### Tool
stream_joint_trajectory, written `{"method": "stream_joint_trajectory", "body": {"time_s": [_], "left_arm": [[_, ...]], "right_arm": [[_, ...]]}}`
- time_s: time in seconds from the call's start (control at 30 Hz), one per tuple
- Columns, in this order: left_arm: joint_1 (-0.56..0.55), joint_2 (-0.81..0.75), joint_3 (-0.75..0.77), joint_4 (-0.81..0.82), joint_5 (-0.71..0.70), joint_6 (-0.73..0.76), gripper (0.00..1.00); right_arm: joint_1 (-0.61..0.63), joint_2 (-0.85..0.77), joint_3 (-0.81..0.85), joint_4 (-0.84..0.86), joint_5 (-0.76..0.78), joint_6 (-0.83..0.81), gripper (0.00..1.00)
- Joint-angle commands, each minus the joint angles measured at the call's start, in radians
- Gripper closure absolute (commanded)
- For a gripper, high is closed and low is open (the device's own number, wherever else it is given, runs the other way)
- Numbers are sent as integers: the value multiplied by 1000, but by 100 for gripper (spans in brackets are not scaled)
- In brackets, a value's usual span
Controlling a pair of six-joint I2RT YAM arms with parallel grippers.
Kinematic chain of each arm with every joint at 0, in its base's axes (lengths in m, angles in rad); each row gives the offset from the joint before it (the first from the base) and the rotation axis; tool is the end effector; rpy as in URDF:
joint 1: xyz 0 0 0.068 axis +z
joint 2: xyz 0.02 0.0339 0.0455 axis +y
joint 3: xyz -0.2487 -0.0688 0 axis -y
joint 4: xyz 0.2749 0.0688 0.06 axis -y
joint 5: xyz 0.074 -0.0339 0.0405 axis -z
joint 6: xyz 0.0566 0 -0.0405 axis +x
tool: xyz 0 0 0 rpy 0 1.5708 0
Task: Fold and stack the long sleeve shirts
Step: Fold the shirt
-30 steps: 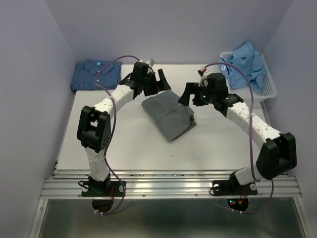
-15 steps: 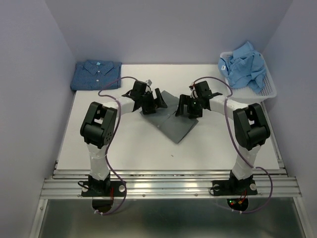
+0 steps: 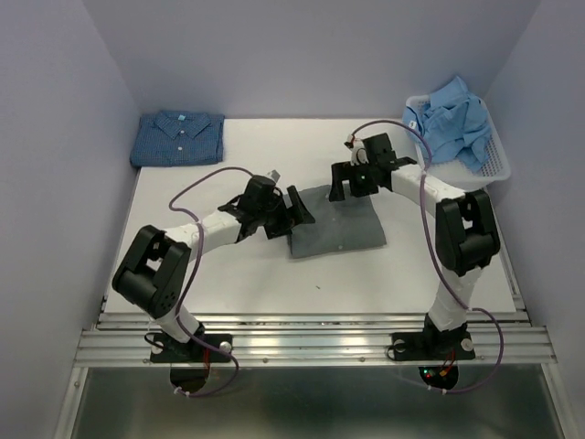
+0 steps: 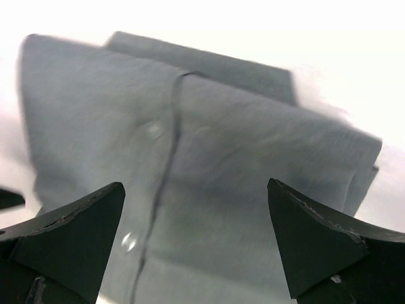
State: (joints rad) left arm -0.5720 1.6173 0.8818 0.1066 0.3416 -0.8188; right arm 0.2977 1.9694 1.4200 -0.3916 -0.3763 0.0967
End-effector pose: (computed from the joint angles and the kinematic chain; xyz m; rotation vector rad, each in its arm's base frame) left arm 0.3081 -0.2209 0.1471 -0.0861 2.4033 -1.0987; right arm 0.4307 0.1539 0.1480 -0.4092 2.4971 0.6327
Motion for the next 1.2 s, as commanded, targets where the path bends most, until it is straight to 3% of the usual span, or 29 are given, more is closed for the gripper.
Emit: {"method": "stream_joint_trajectory", "body": {"time_s": [0.0, 0.17, 0.33, 0.47, 0.63, 0.83, 0.9, 1.03, 1.17], "left_arm": [[17, -114, 71, 4, -117, -26, 1], [134, -305, -5, -218, -266, -23, 1], [294, -540, -113, -335, -409, -25, 1], [382, -606, -142, -415, -423, -14, 1], [412, -629, -198, -421, -383, -3, 1], [428, -649, -233, -400, -349, 4, 1], [438, -649, -234, -397, -346, 18, 1], [448, -631, -231, -360, -296, 29, 1], [448, -573, -241, -300, -228, 26, 1]], "right_arm": [[113, -246, -41, 7, 54, -74, 0], [380, -325, -108, -45, 320, -51, 0], [596, -215, -64, -128, 552, -37, 0], [633, -95, -9, -153, 706, -19, 0], [653, 51, 138, -170, 951, 107, 0], [664, 78, 181, -135, 955, 87, 0], [664, 95, 192, -214, 932, 89, 0], [664, 43, 82, -263, 838, 84, 0], [664, -15, -12, -204, 631, 29, 0]]}}
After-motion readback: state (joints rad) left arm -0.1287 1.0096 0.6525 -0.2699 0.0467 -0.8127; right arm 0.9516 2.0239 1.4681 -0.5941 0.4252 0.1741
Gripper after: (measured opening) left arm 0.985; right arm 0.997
